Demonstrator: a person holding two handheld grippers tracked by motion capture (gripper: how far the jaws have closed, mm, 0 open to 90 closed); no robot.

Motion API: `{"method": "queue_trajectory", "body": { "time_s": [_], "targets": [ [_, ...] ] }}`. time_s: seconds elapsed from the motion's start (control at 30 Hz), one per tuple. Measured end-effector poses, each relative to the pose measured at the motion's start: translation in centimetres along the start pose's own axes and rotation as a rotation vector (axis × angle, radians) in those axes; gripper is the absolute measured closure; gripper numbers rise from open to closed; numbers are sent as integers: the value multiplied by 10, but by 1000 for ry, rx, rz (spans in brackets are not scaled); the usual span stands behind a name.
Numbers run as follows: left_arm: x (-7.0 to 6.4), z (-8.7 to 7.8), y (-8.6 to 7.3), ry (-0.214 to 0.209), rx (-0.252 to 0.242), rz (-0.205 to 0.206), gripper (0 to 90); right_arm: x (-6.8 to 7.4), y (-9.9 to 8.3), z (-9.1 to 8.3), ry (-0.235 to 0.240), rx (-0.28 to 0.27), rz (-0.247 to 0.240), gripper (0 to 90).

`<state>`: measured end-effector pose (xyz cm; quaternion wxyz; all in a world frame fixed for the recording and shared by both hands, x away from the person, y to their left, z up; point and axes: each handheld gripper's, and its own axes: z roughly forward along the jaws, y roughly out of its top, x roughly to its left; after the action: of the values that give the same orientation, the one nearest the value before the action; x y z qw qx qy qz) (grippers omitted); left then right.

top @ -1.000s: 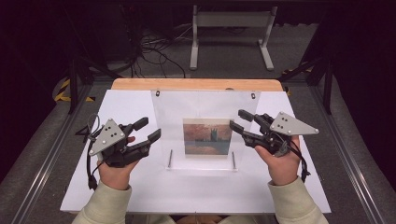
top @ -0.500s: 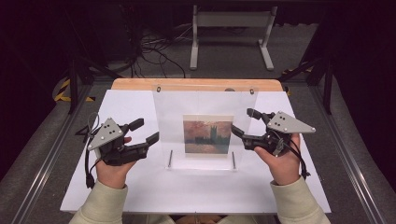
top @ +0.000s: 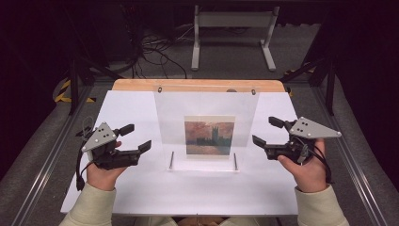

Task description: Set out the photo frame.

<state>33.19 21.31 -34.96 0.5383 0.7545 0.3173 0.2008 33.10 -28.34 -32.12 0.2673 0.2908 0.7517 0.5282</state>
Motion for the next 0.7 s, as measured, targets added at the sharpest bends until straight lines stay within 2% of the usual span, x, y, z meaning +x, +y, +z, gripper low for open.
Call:
{"method": "queue_trajectory", "body": {
  "time_s": [0.2, 0.33, 0.53, 0.7],
  "targets": [
    [11, -4, -14, 0, 4, -29, 134, -11, -13, -5, -39, 39, 11, 115],
    [15, -9, -27, 11, 23, -4, 112, -18, -23, -10, -55, 53, 37, 89],
    [23, -12, -47, 16, 34, -5, 81, -29, -42, -14, -74, 100, 70, 55],
    [31, -17, -63, 28, 27, -11, 65, -37, -57, -16, -81, 102, 104, 46]
  ]
}}
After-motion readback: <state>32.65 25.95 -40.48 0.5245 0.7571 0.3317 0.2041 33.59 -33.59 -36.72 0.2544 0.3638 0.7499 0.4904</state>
